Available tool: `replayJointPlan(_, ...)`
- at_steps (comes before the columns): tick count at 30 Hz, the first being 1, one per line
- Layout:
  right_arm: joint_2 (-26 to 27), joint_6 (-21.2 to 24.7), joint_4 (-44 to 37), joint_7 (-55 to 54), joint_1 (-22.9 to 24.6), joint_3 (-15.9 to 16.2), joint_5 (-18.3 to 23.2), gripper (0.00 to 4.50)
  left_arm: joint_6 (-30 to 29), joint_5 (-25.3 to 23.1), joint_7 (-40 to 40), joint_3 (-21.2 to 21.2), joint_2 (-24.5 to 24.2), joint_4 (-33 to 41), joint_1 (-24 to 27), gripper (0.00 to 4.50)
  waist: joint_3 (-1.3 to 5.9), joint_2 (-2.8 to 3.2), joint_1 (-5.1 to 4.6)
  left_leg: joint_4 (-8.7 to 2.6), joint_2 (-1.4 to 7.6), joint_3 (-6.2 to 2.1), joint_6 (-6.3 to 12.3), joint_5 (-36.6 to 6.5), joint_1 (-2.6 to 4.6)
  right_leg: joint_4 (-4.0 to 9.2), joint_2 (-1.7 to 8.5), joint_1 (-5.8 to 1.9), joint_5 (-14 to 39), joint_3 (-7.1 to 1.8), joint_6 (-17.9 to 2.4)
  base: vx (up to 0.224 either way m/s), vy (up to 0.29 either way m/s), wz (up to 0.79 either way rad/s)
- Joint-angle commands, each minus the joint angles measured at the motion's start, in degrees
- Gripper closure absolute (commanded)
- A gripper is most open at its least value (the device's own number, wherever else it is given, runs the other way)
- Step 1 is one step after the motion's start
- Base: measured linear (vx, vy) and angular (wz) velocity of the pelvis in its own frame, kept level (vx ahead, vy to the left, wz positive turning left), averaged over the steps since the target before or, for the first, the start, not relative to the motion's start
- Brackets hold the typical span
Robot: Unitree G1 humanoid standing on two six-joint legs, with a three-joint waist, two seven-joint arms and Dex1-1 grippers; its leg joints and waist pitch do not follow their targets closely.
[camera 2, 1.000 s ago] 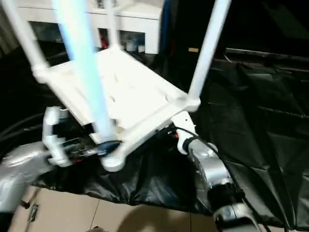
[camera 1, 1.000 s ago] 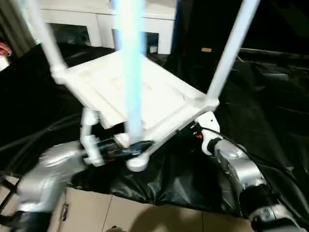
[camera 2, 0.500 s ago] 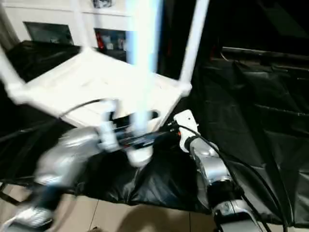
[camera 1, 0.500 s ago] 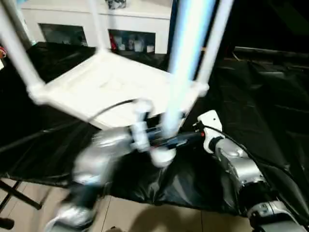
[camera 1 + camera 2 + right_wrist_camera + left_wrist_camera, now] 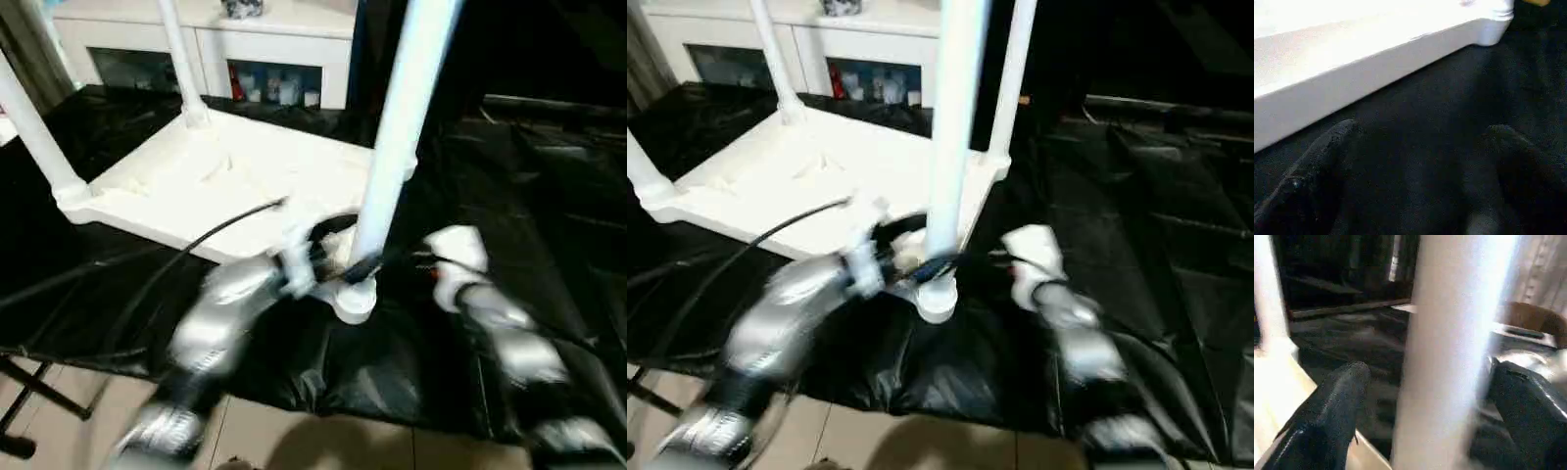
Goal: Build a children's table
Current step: Rotate table base
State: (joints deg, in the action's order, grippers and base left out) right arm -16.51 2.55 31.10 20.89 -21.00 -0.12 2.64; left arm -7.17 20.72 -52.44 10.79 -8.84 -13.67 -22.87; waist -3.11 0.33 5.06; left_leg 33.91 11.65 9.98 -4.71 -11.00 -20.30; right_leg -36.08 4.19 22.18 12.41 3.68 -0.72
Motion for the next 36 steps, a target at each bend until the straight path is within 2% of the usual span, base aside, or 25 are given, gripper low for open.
replayJointPlan(1,-0.28,1.17,-3.99,1.21,1.11,-0.85,1.2,0.0,-3.17,2.92,-3.93,-0.05,-1.89,4.0,1.42,0.06,3.71,0.27,0.2,-3.5,1.19,-0.12,2.46,-8.24,0.08,3.9,3.29,-3.13,0.99,-2.71,-13.38,0.0,0.0,0.0)
replayJointPlan(5,-1.08,1.64,-9.36,2.62,4.41,-0.67,2.39,0.0,-8.49,7.25,-6.29,-1.31,-5.6,9.14,5.52,0.06,3.33,0.51,-0.01,-3.93,1.34,-0.16,1.31,-11.92,0.26,4.45,3.22,-2.81,6.67,-2.73,-12.53,0.0,0.0,0.0)
replayJointPlan(8,-0.42,3.71,-14.6,1.8,7.23,-1.81,4.08,0.0,-9.1,6.55,-2.35,-4.25,-6.36,10.99,8.48,0.06,3.07,0.69,-0.08,-4.11,1.33,-0.21,0.67,-13.26,0.24,4.88,3.11,-2.8,9.48,-2.83,-11.32,0.0,0.0,0.0)
replayJointPlan(10,0.97,5.76,-19.26,-0.69,9.68,-3.2,5.17,0.0,-4.24,0.87,6.65,-7.97,-5.84,9.89,10.33,0.06,3.12,0.66,-0.22,-4.07,1.23,-0.35,0.77,-12.89,0.03,4.94,2.95,-2.86,9.24,-2.77,-9.72,0.0,0.0,0.0)
replayJointPlan(11,2.39,5.9,-22.21,-2.36,11.5,-3.83,5.86,0.0,-4.26,-3.21,14.26,-10.29,-5.45,9.21,10.98,0.06,3.12,0.2,-0.22,-4.14,1.21,-0.32,0.89,-12.72,-0.01,5.14,2.96,-2.92,9.76,-2.77,-9.05,0.0,0.0,0.0)
replayJointPlan(12,3.43,7.03,-24.35,-3.29,12.81,-4.09,6.38,0.0,-4.83,-5.4,18.9,-11.58,-5.39,9.6,11.62,0.06,3.12,0.56,-0.19,-4.1,1.26,-0.4,0.61,-12.6,0.06,5.07,2.99,-2.7,10.12,-2.74,-8.07,0.0,0.0,0.0)
replayJointPlan(13,4.73,8.6,-27.01,-4.38,14.46,-4.27,6.94,0.0,-5.71,-7.92,24.4,-13.15,-5.36,10.32,12.45,0.06,3.06,0.56,-0.29,-4.29,1.36,-0.46,0.51,-12.91,0.01,5.13,2.72,-2.72,10.56,-2.76,-7.23,0.0,0.0,0.0)
replayJointPlan(15,5.79,8.58,-28.78,-5.43,16.09,-3.26,5.99,0.0,-3.63,-8.51,27.2,-15.22,-4.63,12.11,13.66,0.06,3.11,0.39,-0.23,-4.39,1.14,-0.59,0.56,-12.62,-0.14,5.33,2.96,-2.66,12.36,-2.62,-6.51,0.0,0.0,0.0)
replayJointPlan(16,6.65,7.06,-29.52,-6.61,17.25,-2.23,4.45,0.0,-2.53,-11.11,30.79,-16.16,-4.5,13.71,14.46,0.06,3.08,0.56,-0.23,-4.4,1.26,-0.58,0.33,-12.6,-0.11,5.47,3.09,-2.43,12.72,-2.7,-6.58,0.0,0.0,0.0)
replayJointPlan(20,8.33,7.8,-28.75,-8.59,17.99,-2.11,4.11,0.0,-2.41,-12.06,34.34,-17.72,-3.05,15.89,15.41,0.06,2.96,0.78,-0.24,-4.59,1.29,-0.59,-0.04,-13.96,-0.09,5.57,3.0,-2.14,12.54,-2.77,-6.91,0.0,0.0,0.0)
replayJointPlan(21,9.44,8.47,-28.67,-9.15,18.58,-1.99,4.93,0.0,-1.93,-12.69,36.88,-18.32,-1.76,17.01,15.61,0.06,3.24,1.71,-0.34,-2.59,1.54,1.91,-2.98,-15.63,2.93,7.32,1.18,0.9,15.41,-4.82,-5.17,0.0,0.0,0.0)
replayJointPlan(22,9.56,8.44,-28.76,-9.23,18.73,-1.81,4.86,0.0,-2.04,-13.03,37.42,-18.16,-1.66,17.13,15.54,0.06,3.13,0.36,0.37,-2.2,0.69,2.62,-5.66,-18.19,2.74,6.53,0.71,0.9,16.65,-6.35,-5.5,-0.011,0.017,-0.25)
replayJointPlan(24,9.43,9.17,-29.56,-9.18,18.92,-1.18,4.2,0.0,-1.05,-15.62,38.64,-16.78,-2.27,16.97,15.18,0.06,3.51,-0.32,1.29,-1.55,-0.25,2.99,-5.11,-17.25,1.53,5.86,-0.06,0.17,13.8,-9.29,-4.67,0.026,0.026,-0.5)
replayJointPlan(25,9.41,9.35,-29.87,-9.11,18.94,-1.02,4.06,0.0,-0.73,-16.19,38.85,-16.38,-2.46,16.78,15.04,0.06,3.7,-0.43,1.27,-1.15,-0.57,3.16,-4.73,-16.6,1.13,5.53,-0.75,0.06,11.78,-10.05,-4.37,0.004,0.033,-0.49)
replayJointPlan(26,9.58,9.96,-30.57,-9.17,19.11,-0.83,3.99,0.0,0.26,-18.13,39.86,-15.6,-2.97,16.74,15.09,0.06,3.85,-0.19,1.37,-0.9,-0.65,3.11,-4.28,-15.3,1.02,5.0,-1.8,0.7,8.09,-10.69,-3.71,-0.003,0.053,-0.47)
replayJointPlan(27,9.67,10.46,-30.97,-9.27,19.11,-0.8,4.03,0.0,-0.15,-18.5,40.46,-15.34,-2.91,16.63,15.02,0.06,3.76,-0.54,0.94,-1.55,-0.37,2.36,-4.26,-14.38,0.39,4.25,-2.63,0.47,4.67,-9.75,-3.47,-0.003,0.053,-0.47)
replayJointPlan(28,9.79,10.7,-31.16,-9.46,19.0,-0.78,3.98,0.0,0.04,-18.9,40.94,-15.31,-2.76,16.37,14.91,0.06,3.81,-0.14,0.52,-3.05,0.72,0.2,-4.11,-11.34,-0.14,2.76,-2.78,0.0,-2.48,-6.84,-3.71,-0.012,0.031,-0.3)
replayJointPlan(29,9.82,10.89,-31.24,-9.59,18.86,-0.82,3.98,0.0,-0.09,-19.1,41.31,-15.3,-2.61,16.23,14.76,0.06,3.99,0.88,-0.13,-3.3,1.54,-0.19,-4.05,-10.38,0.9,2.75,-3.29,0.54,-5.01,-5.71,-4.22,0.0,0.0,0.0)
replayJointPlan(30,9.74,10.82,-31.15,-9.74,18.66,-0.74,3.68,0.0,-0.53,-19.03,41.64,-15.41,-2.41,16.03,14.68,0.06,3.78,1.75,-1.77,-5.19,5.32,-1.96,-1.77,-9.3,2.45,2.12,-3.21,1.33,-5.74,-3.21,-7.18,0.0,0.0,0.0)
replayJointPlan(31,9.69,10.78,-31.07,-9.85,18.52,-0.64,3.41,0.0,-0.65,-19.02,42.08,-15.67,-1.99,16.08,14.72,0.06,3.72,2.58,-2.69,-6.98,9.61,-3.92,2.57,-6.89,2.86,0.7,-1.42,1.85,-3.57,-1.54,-10.43,0.0,0.0,0.0)
replayJointPlan(32,9.59,10.88,-30.98,-9.82,18.43,-0.51,3.24,0.0,-0.95,-18.88,42.41,-15.92,-1.72,16.11,14.75,0.06,3.77,2.67,-3.09,-7.51,11.19,-4.57,5.11,-5.45,2.76,0.21,-0.57,1.78,-3.05,-0.74,-11.16,0.0,0.0,0.0)
replayJointPlan(33,9.21,11.32,-30.77,-9.67,18.14,-0.21,2.87,0.0,-2.1,-19.35,43.48,-16.14,-1.41,16.03,14.77,0.06,3.82,2.15,-3.52,-6.84,11.0,-3.85,11.16,-5.41,2.2,-0.14,0.88,1.25,-2.17,-0.17,-12.79,0.0,-0.109,0.06)
replayJointPlan(34,9.0,11.49,-30.65,-9.36,17.92,-0.07,2.89,0.0,-1.4,-19.62,43.78,-16.26,-1.41,15.76,14.94,0.06,3.9,0.5,-3.64,-3.71,6.25,-0.91,15.39,-7.45,1.01,2.51,1.91,0.64,-3.32,-1.07,-17.54,-0.003,-0.148,-0.02)
replayJointPlan(35,8.84,11.6,-30.56,-9.13,17.72,-0.03,2.96,0.0,-0.82,-19.83,43.93,-16.27,-1.48,15.53,15.01,0.06,3.72,-1.01,-3.46,0.57,-0.09,2.12,14.76,-10.37,-0.66,5.96,1.51,-0.41,-0.59,-1.79,-19.43,-0.01,-0.217,-0.03)
replayJointPlan(36,8.67,11.67,-30.46,-8.92,17.49,-0.05,3.04,0.0,-0.79,-19.75,44.21,-16.56,-1.51,15.39,14.96,0.06,3.86,-3.02,-1.63,5.97,-4.37,1.22,11.42,-10.46,-2.89,8.58,4.8,-3.26,14.39,-4.4,-14.28,-0.011,-0.147,-0.01)
